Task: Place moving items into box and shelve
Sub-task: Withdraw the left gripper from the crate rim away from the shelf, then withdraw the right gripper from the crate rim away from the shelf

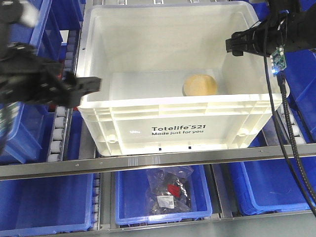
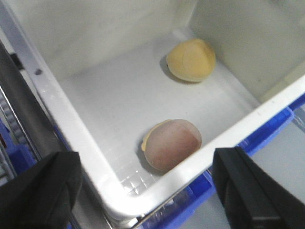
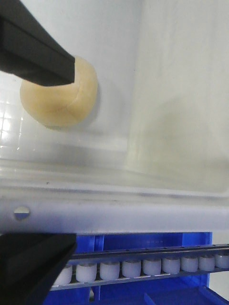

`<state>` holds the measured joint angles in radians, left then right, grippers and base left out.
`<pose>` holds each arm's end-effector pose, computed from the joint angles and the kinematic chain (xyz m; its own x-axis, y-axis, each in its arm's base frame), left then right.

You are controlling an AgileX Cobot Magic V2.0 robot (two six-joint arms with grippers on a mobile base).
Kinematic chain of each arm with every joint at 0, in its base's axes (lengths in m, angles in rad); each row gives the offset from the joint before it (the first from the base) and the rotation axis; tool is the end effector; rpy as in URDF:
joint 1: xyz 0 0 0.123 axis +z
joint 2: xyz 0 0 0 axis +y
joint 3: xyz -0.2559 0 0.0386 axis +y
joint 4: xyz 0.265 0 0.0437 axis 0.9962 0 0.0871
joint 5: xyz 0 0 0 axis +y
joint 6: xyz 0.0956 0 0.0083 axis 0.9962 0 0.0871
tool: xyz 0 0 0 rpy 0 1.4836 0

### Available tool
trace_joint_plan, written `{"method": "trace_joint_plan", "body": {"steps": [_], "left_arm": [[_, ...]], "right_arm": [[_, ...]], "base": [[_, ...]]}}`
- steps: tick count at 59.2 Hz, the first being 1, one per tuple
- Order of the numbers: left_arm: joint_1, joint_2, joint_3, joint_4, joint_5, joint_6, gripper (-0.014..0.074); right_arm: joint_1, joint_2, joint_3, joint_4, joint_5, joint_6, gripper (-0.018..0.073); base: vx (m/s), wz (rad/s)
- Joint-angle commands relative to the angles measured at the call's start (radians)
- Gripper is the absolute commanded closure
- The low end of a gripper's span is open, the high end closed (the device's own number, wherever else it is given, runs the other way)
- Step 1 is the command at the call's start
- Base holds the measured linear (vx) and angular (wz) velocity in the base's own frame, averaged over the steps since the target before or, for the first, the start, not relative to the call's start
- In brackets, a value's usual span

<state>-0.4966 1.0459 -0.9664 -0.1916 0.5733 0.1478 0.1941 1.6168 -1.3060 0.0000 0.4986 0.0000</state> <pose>0.2184 -0.1296 0.3358 -0.4725 0.2405 -0.8479 0.5445 0.8361 -0.0663 0.3807 0.0748 0.2739 -0.6486 -0.1275 -0.7504 -0.1929 0.9812 0.0000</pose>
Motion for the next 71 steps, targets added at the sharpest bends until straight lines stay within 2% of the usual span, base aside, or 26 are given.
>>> {"method": "trace_joint_plan", "body": {"steps": [1, 6, 13, 15, 16, 26, 32, 41, 52, 57, 61, 69, 71], "left_arm": [[-0.003, -0.098, 0.030, 0.007, -0.111, 0.001, -0.0053], [-0.002, -0.191, 0.126, 0.033, -0.203, 0.001, -0.0053], [0.004, -0.328, 0.298, 0.091, -0.395, 0.001, -0.0052], [0.016, -0.364, 0.349, 0.091, -0.451, 0.001, -0.0052], [0.037, -0.414, 0.420, 0.089, -0.526, 0.000, -0.0052], [0.139, -0.588, 0.641, 0.089, -0.695, 0.000, -0.0049], [0.203, -0.699, 0.730, 0.089, -0.710, -0.004, -0.0047], [0.270, -0.857, 0.827, 0.089, -0.672, -0.008, -0.0041], [0.317, -0.993, 0.956, 0.089, -0.665, -0.008, 0.0003], [0.317, -1.045, 1.018, 0.089, -0.674, -0.009, 0.0055], [0.317, -1.076, 1.014, 0.089, -0.593, -0.043, 0.0127], [0.319, -1.072, 1.014, 0.090, -0.549, -0.148, 0.0309], [0.319, -1.072, 1.014, 0.091, -0.548, -0.173, 0.0378]], "right_arm": [[0.012, -0.054, -0.035, 0.029, -0.069, -0.007, -0.0035], [0.012, -0.054, -0.035, 0.029, -0.069, -0.007, -0.0035], [0.012, -0.054, -0.035, 0.029, -0.069, -0.007, -0.0035], [0.012, -0.054, -0.035, 0.029, -0.069, -0.007, -0.0035], [0.012, -0.054, -0.035, 0.029, -0.069, -0.007, -0.0035], [0.012, -0.054, -0.035, 0.029, -0.069, -0.007, -0.0035], [0.012, -0.054, -0.035, 0.029, -0.069, -0.007, -0.0035], [0.012, -0.054, -0.035, 0.029, -0.069, -0.007, -0.0035], [0.012, -0.054, -0.035, 0.029, -0.069, -0.007, -0.0035], [0.012, -0.054, -0.035, 0.029, -0.069, -0.007, -0.0035], [0.012, -0.054, -0.035, 0.029, -0.070, -0.007, -0.0035], [0.013, -0.054, -0.035, 0.033, -0.066, -0.007, -0.0035], [0.013, -0.054, -0.035, 0.033, -0.065, -0.007, -0.0035]], "base": [[0.00, 0.00], [0.00, 0.00], [0.00, 0.00], [0.00, 0.00], [0.00, 0.00], [0.00, 0.00], [0.00, 0.00], [0.00, 0.00], [0.00, 0.00], [0.00, 0.00], [0.00, 0.00], [0.00, 0.00], [0.00, 0.00]]}}
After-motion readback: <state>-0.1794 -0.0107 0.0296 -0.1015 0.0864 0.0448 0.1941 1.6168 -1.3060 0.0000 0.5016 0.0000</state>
